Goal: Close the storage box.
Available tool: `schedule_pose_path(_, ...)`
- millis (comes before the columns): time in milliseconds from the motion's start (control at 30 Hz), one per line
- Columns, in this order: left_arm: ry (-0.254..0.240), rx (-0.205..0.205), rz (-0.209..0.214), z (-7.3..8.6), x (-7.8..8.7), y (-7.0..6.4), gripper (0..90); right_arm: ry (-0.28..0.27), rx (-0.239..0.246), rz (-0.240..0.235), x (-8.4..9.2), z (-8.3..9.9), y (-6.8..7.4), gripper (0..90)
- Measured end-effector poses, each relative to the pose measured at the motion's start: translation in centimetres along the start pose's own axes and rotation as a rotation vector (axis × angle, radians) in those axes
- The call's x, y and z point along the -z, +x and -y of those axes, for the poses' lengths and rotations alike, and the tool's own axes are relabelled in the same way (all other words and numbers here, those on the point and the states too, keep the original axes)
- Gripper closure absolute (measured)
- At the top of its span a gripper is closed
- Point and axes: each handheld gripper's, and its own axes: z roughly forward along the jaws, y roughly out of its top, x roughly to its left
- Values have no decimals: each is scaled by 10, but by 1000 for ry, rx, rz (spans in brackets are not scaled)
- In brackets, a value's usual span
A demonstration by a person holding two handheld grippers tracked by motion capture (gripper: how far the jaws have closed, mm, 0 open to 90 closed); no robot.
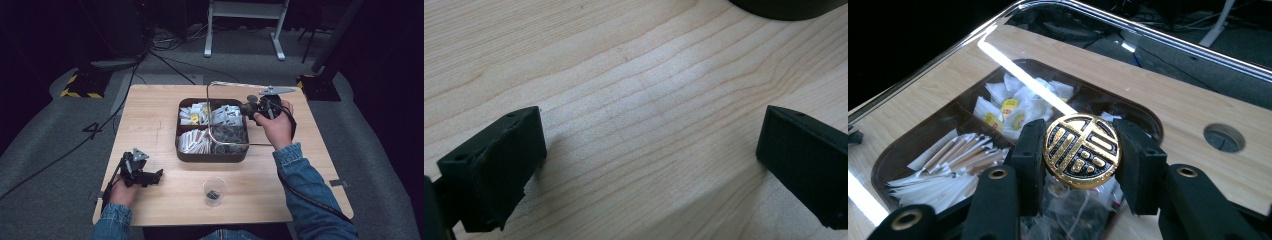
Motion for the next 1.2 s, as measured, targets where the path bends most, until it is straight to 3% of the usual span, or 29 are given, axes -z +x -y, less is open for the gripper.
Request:
schedule_pose_path(267,-1,-7,3,0,0,1,0,17,0,-47,-27,-7,16,587)
schedule_pose_path(533,1,-6,7,-1,-1,2,0,39,1,-54,-49,-10,31,587)
schedule_pose_path(867,6,-16,8,-1,-1,3,0,69,2,-21,-71,-11,41,586)
schedule_pose_path(1200,5,-16,9,-1,-1,3,0,101,13,-6,-97,-1,51,586)
